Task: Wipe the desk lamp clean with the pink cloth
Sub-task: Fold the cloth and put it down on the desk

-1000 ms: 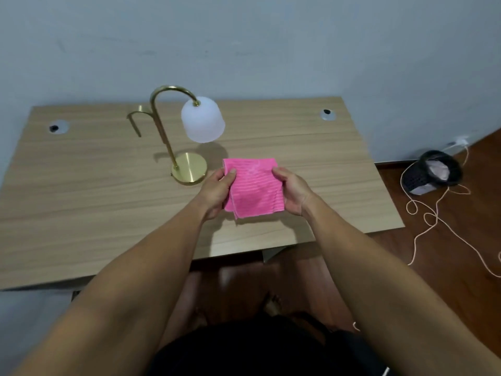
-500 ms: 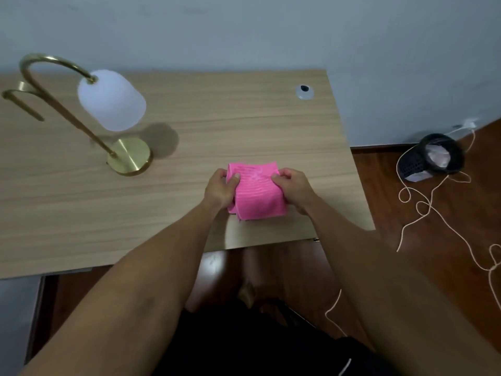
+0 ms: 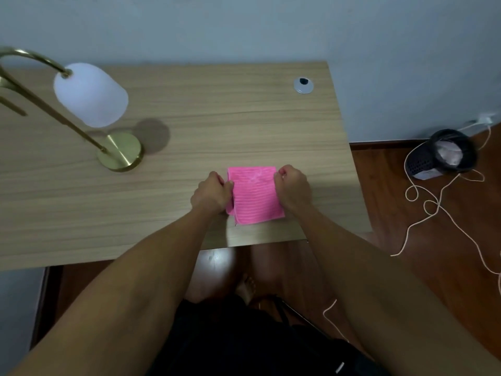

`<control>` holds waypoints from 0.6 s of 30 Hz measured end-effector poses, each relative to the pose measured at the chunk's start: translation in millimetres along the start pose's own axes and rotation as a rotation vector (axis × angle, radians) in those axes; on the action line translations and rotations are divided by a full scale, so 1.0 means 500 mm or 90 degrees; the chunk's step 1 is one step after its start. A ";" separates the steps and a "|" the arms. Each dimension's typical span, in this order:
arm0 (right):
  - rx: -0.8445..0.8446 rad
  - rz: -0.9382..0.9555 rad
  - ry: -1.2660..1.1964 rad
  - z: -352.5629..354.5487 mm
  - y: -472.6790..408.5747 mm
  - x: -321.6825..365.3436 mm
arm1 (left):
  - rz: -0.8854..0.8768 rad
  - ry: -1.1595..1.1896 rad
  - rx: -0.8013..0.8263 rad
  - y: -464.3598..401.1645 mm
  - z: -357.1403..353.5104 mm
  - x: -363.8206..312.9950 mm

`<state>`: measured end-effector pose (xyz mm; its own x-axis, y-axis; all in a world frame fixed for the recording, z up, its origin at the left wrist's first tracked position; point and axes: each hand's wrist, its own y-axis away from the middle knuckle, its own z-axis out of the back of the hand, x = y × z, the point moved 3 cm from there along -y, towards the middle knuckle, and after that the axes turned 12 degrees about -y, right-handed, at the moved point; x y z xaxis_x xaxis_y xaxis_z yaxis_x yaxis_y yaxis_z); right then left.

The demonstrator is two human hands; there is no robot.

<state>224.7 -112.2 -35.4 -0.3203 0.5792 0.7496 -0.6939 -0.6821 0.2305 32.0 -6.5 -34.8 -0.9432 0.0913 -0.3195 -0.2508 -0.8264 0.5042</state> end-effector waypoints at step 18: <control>0.102 0.049 -0.027 -0.201 0.101 0.288 | -0.019 0.001 -0.067 -0.007 0.248 0.311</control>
<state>78.7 -18.6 21.8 -0.3381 0.5058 0.7936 -0.5558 -0.7879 0.2653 -140.9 79.4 13.1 -0.9353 0.1166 -0.3342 -0.2547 -0.8773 0.4069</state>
